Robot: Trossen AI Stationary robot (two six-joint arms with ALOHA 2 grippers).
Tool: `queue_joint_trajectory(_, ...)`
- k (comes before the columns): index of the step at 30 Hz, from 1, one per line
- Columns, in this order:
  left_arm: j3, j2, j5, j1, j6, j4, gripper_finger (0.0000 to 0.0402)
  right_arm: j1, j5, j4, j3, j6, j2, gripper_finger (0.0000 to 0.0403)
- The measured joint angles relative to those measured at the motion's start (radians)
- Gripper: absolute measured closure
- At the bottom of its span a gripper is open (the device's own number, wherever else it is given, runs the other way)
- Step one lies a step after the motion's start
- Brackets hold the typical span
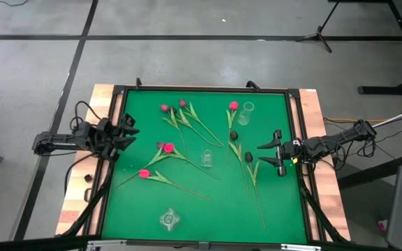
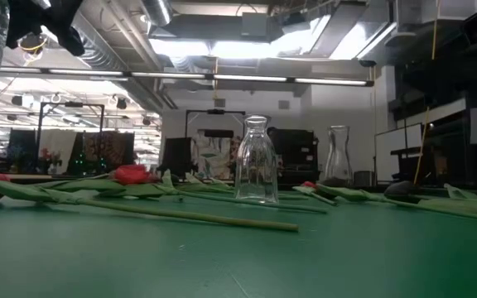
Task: Sort flowers into vase by color
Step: Put the middle left pink tulip into the top transparent vase
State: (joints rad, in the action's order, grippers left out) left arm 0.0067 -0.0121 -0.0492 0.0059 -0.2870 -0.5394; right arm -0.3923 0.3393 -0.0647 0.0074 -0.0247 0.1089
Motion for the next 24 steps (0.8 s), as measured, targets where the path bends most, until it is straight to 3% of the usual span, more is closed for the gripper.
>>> queue_joint_trajectory(8,0.0,0.0,-0.001,0.0,-0.108,0.004,0.0268,0.0,0.013,-0.051,0.001,-0.083,0.0,0.021)
queue_joint_trajectory(13,0.0,0.0,-0.002,0.0,-0.201,0.0,0.0268,0.0,-0.052,-0.059,0.017,0.152,0.0,0.021)
queue_joint_trajectory(18,0.0,0.0,-0.006,0.0,-0.301,-0.06,0.0268,0.0,0.001,-0.118,0.023,0.226,0.0,0.021)
queue_joint_trajectory(21,0.0,0.0,-0.002,0.0,-0.332,-0.075,0.0268,0.0,0.118,-0.118,0.024,0.252,0.0,0.021)
queue_joint_trajectory(24,0.02,-0.006,0.036,0.0,-0.368,-0.064,0.0268,0.001,0.167,-0.119,0.025,0.314,0.0,0.021)
